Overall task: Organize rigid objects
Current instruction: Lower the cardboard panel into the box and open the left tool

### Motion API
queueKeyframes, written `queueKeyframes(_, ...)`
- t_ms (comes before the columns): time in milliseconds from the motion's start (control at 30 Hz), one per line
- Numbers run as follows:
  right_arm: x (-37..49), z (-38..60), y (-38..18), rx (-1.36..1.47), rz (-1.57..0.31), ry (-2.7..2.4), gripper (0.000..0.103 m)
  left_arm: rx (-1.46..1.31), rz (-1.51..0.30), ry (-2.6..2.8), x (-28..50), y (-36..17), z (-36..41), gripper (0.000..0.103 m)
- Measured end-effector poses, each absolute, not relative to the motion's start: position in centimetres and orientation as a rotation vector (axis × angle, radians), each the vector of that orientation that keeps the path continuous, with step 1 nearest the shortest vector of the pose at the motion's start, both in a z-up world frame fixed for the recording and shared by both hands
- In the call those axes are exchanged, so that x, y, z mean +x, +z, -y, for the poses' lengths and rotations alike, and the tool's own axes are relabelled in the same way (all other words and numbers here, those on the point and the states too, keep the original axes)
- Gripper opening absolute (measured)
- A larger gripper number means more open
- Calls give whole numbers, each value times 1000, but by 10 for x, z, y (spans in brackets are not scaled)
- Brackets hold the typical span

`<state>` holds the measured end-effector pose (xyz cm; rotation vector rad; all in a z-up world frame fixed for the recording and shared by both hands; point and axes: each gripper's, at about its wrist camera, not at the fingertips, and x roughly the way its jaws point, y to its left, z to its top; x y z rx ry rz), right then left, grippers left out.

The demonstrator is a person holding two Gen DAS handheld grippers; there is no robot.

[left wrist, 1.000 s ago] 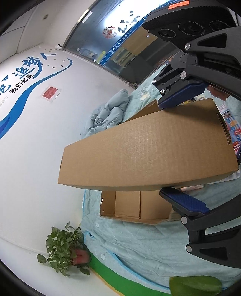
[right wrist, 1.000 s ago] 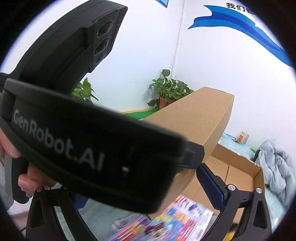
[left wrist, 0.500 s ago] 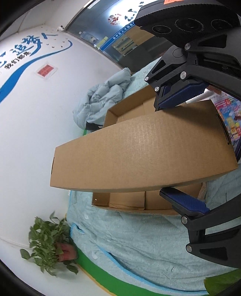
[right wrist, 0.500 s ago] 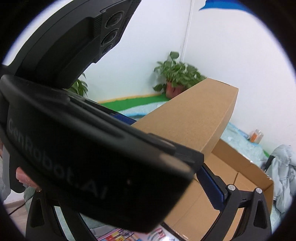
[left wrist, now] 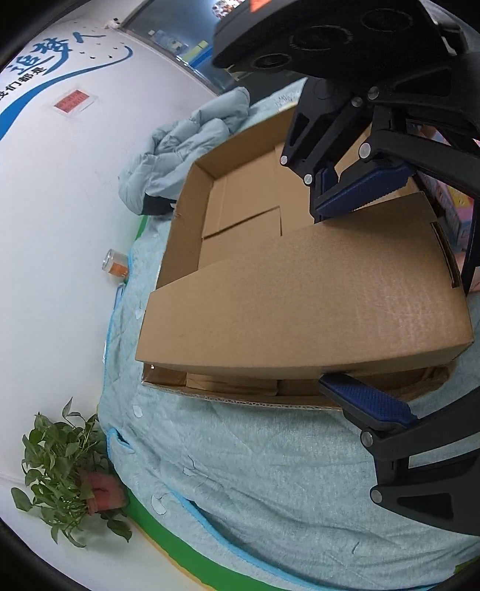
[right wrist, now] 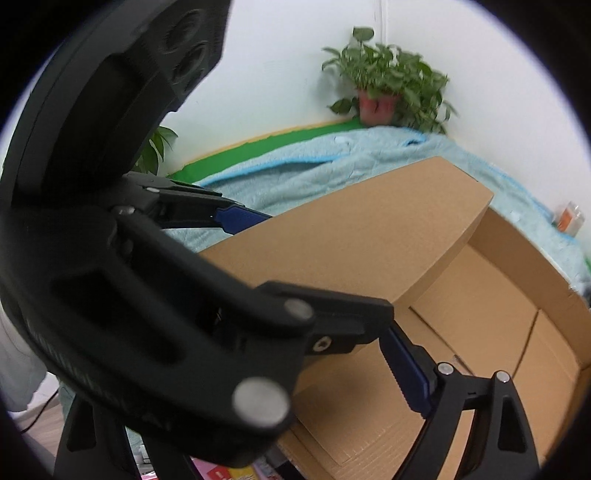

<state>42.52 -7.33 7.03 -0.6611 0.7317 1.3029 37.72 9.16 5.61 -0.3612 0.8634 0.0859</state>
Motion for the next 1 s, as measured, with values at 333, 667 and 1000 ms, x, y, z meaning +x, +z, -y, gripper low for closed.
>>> queueKeyframes(333, 469, 50, 57, -593, -900, 1427, 86, -408, -856, 108, 377, 42, -103, 85)
queueKeyframes(667, 481, 65, 57, -528, -998, 1479, 81, -506, -843, 86, 375, 47, -111, 85)
queueKeyframes(1000, 482, 94, 44, -503, -1052, 1401, 76, -499, -848, 108, 369, 63, -121, 98)
